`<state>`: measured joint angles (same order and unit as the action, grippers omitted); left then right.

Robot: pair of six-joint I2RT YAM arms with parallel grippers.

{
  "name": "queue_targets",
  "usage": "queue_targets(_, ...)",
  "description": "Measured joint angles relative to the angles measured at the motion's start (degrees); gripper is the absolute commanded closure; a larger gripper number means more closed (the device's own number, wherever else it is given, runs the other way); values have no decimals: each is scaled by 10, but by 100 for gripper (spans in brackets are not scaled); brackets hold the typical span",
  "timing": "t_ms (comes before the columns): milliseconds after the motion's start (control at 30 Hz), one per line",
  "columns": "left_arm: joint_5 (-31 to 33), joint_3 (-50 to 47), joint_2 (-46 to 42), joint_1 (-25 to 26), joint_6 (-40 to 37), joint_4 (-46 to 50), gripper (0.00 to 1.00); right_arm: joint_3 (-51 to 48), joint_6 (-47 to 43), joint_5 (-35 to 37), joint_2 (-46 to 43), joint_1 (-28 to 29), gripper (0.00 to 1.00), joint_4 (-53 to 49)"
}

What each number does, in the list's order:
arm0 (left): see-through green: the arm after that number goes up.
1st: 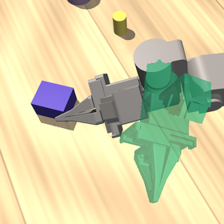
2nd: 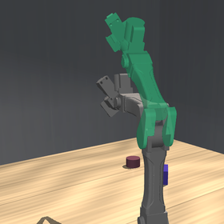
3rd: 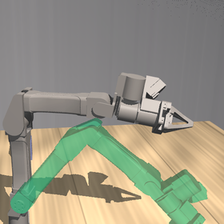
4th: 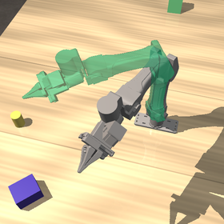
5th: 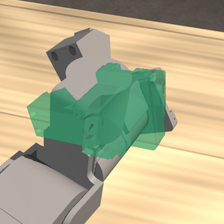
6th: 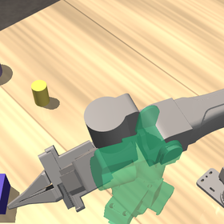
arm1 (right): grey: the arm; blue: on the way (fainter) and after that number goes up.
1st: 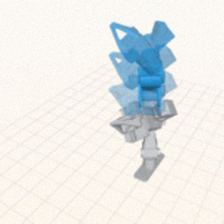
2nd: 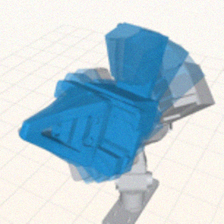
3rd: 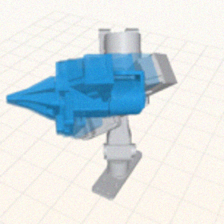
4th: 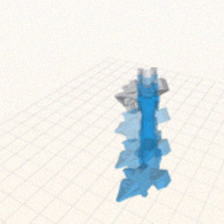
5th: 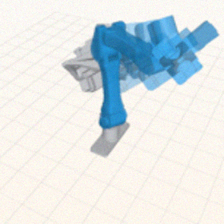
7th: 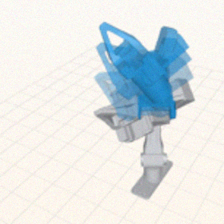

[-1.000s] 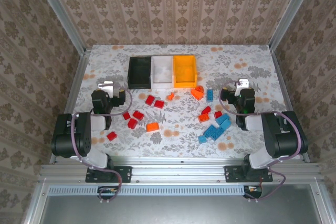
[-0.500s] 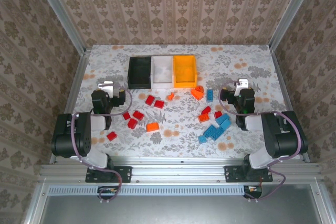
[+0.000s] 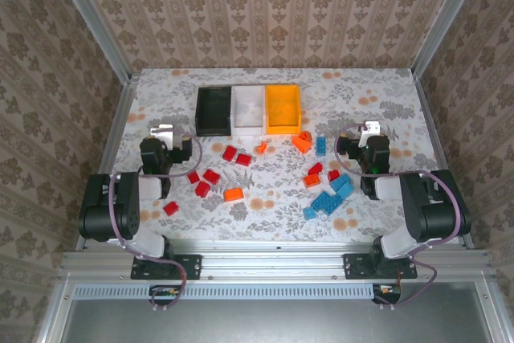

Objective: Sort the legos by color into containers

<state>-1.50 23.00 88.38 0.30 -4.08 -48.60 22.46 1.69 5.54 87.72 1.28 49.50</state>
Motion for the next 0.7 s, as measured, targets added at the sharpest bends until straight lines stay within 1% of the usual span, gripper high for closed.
queue_targets(600,0,0,0,0,0,0,0,1,0,-13,0,-2,0,-3)
queue_targets(667,4,1,-3,0,2,7,0,9,0,-9,-3,2,0,-25)
queue_targets(700,7,5,-12,0,3,30,0,19,-1,1,-11,6,0,-56)
